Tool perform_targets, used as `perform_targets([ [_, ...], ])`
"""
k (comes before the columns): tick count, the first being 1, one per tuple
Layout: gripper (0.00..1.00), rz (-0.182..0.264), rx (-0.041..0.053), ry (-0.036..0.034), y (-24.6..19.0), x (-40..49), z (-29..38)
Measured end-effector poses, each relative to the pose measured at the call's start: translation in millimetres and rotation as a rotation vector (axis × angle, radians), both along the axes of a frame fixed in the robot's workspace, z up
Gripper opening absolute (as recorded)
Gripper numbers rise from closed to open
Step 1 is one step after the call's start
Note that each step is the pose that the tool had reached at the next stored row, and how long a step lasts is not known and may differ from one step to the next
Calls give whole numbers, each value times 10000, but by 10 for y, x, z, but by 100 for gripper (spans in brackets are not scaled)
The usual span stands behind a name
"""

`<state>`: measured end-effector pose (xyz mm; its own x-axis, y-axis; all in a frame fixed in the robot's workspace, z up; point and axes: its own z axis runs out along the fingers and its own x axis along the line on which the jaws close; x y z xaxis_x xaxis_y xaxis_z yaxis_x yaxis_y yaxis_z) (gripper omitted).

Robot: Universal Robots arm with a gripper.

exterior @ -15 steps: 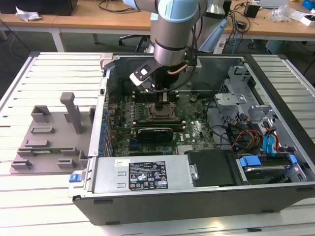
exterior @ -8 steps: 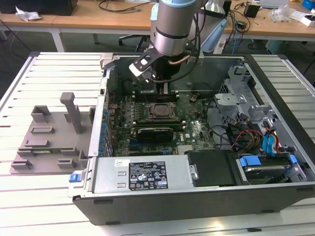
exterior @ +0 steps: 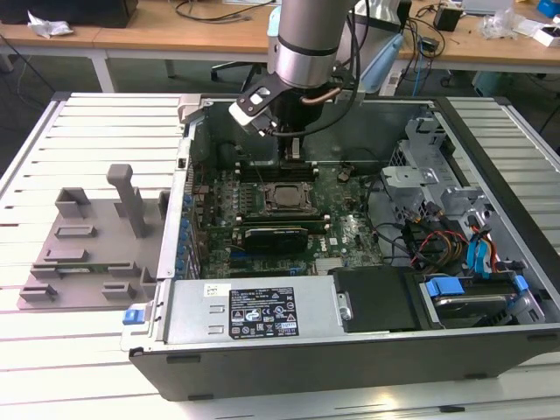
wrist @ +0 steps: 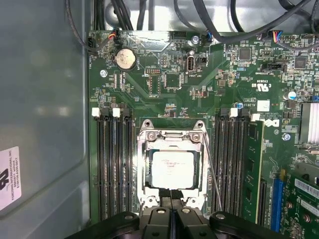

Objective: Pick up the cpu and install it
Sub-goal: 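Close the cpu cover, then install the first cpu locking lever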

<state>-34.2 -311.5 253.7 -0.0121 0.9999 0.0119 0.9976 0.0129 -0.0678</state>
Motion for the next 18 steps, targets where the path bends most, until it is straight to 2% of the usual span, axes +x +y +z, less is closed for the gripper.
perform_targets([
  [13, 11, 39, 1, 0, 0, 0, 0],
  [17, 11, 756, 2, 0, 0, 0, 0],
  [18, 11, 1373, 1, 0, 0, 0, 0],
])
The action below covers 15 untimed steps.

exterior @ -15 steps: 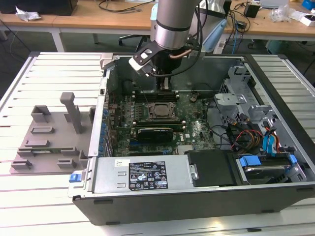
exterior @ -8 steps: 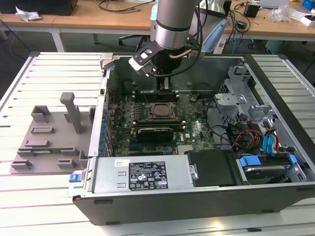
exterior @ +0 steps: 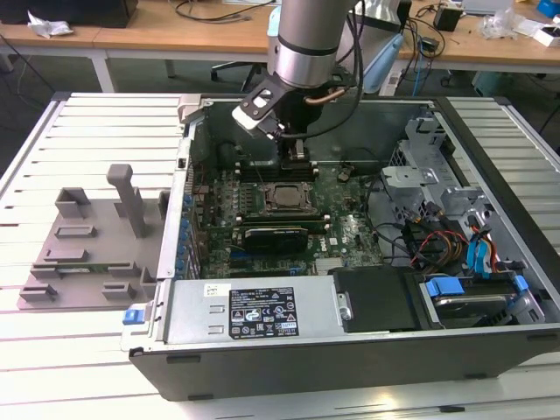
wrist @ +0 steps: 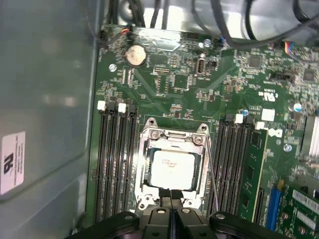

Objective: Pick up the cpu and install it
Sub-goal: 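Install the first cpu locking lever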

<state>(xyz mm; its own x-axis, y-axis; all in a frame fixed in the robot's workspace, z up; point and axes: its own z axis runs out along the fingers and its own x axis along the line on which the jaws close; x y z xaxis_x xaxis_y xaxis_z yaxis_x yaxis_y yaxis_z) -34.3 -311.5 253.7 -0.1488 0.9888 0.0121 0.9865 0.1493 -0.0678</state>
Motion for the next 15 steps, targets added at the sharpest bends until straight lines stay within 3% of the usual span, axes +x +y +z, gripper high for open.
perform_targets([
  [4, 11, 773, 0, 0, 0, 0, 0],
  [5, 11, 1405, -1, 0, 0, 0, 0],
  [10, 11, 2877, -1, 0, 0, 0, 0],
  [15, 11, 3687, 0, 0, 0, 0, 0],
])
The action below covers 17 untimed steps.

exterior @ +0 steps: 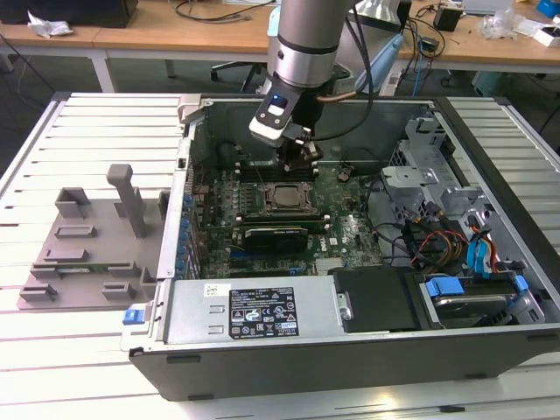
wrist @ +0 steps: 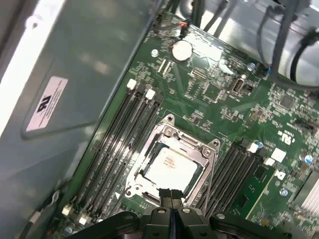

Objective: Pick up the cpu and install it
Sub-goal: 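Install the first cpu locking lever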

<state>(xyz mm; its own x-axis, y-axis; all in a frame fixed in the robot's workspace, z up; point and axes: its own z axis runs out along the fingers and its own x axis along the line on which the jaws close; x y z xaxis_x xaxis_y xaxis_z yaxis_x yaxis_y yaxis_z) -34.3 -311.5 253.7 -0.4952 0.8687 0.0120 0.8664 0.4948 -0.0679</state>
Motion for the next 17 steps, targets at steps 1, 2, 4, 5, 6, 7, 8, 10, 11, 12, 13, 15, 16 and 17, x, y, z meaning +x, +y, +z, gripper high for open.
perform_targets([
  [1, 11, 141, 0, 0, 0, 0, 0],
  [2, 11, 294, 0, -1, 0, 0, 0],
  [4, 11, 581, 0, 0, 0, 0, 0],
  [5, 11, 711, 0, 0, 0, 0, 0],
  [6, 11, 908, 0, 0, 0, 0, 0],
  [7, 11, 1052, 0, 0, 0, 0, 0],
  [8, 11, 1218, 0, 0, 0, 0, 0],
  [10, 11, 1523, 0, 0, 0, 0, 0],
  [11, 11, 1651, 1, 0, 0, 0, 0],
  [12, 11, 1933, 1, 0, 0, 0, 0],
  [13, 11, 2203, 0, 0, 0, 0, 0],
  [15, 11, 2906, 0, -1, 0, 0, 0],
  [16, 11, 3049, 0, 0, 0, 0, 0],
  [17, 11, 3195, 0, 0, 0, 0, 0],
])
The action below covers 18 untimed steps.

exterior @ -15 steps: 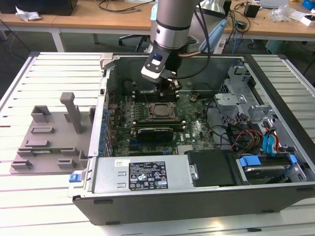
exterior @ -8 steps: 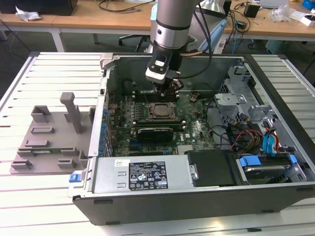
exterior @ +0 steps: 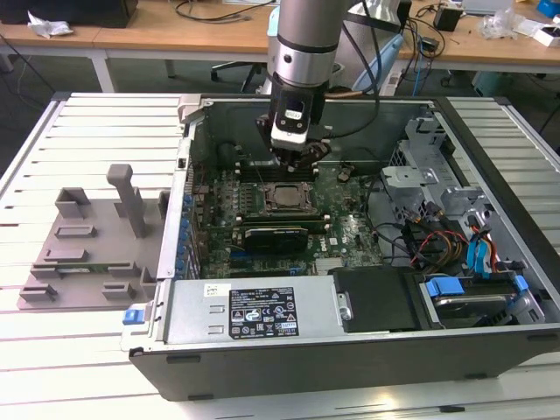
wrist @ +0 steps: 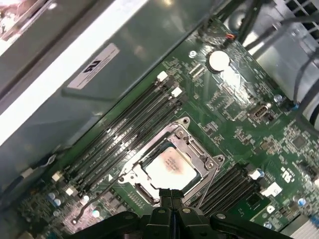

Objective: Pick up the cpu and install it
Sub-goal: 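Install the first cpu locking lever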

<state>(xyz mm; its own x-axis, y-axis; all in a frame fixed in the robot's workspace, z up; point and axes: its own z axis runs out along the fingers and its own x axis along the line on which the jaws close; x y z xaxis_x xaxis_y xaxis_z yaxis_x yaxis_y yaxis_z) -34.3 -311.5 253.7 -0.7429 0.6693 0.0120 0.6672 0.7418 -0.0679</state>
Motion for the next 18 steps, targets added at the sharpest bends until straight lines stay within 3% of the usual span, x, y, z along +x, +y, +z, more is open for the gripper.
perform_targets([
  [7, 11, 1314, 1, 0, 0, 0, 0],
  [16, 11, 2568, 0, 0, 0, 0, 0],
  [18, 11, 3018, 0, 0, 0, 0, 0],
])
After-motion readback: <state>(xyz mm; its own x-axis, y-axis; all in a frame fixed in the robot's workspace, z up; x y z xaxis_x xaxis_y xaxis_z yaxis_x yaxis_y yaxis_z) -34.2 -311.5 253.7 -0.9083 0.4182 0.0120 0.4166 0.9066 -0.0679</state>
